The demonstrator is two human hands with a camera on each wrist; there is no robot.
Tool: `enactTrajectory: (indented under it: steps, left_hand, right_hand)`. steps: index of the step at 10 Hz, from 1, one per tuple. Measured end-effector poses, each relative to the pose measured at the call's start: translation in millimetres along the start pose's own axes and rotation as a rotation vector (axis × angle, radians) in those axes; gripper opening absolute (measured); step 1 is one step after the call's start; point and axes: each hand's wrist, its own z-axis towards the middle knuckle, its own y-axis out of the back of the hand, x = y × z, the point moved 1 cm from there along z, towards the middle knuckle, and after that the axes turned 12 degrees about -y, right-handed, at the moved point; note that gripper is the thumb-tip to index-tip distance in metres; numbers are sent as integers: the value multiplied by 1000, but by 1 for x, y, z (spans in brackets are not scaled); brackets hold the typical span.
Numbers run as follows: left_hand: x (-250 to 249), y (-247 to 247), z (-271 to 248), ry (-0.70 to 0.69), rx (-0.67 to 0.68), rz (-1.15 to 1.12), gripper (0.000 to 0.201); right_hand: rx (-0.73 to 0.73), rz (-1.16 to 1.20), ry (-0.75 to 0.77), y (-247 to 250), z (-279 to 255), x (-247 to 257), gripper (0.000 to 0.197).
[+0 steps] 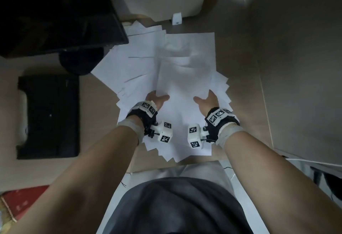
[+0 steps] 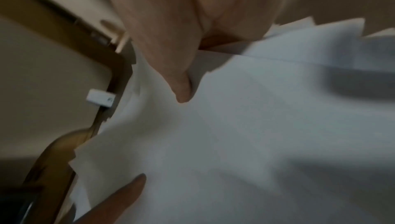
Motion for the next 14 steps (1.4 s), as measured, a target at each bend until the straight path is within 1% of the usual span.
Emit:
enactTrajectory:
  steps: [1, 2, 3, 4, 5, 6, 7, 8, 9, 10, 11, 12, 13, 14]
  left_hand:
    - [29, 22, -10, 160, -93, -113, 83]
    - [65, 36, -16, 367, -92, -219, 84]
    - [79, 37, -26, 378, -124, -347, 77]
    - [77, 35, -28, 321, -167, -329, 54]
    - [105, 23, 1, 272, -201, -245, 74]
    - [93, 19, 4, 155, -290, -191, 80]
    - [40, 29, -14, 5, -294, -147, 51]
    - [12, 37, -3, -65, -245, -6, 45]
    - [-11, 40, 12, -95, -142, 281, 57]
    - [-16, 45, 25, -82, -54, 426, 64]
    - [-6, 53, 37, -65, 7, 415, 70]
    - [1, 62, 39, -75, 11, 474, 71]
    - [10, 69, 41, -106, 30, 543, 74]
    - [19, 75, 43, -108, 20, 488, 64]
  right_hand:
    - [69, -139, 191, -21, -6, 22, 63]
    - [209, -332, 344, -45, -13, 42, 59]
    - [252, -570, 365, -66, -19, 55, 59]
    - [176, -616, 393, -70, -15, 60, 50]
    - [120, -592, 375, -61, -9, 63, 40]
    - [62, -468, 272, -51, 2, 65, 38]
    - [77, -333, 55, -38, 6, 63, 36]
    - [130, -324, -171, -28, 4, 51, 50]
    - [115, -247, -239, -30, 11, 29, 75]
    - [107, -68, -291, -39, 17, 16, 82]
    - [104, 12, -290, -48, 23, 13, 70]
    - [57, 38, -370, -58, 7, 23, 57]
    - [59, 164, -341, -65, 3, 30, 34]
    - [56, 235, -238, -71, -4, 31, 41]
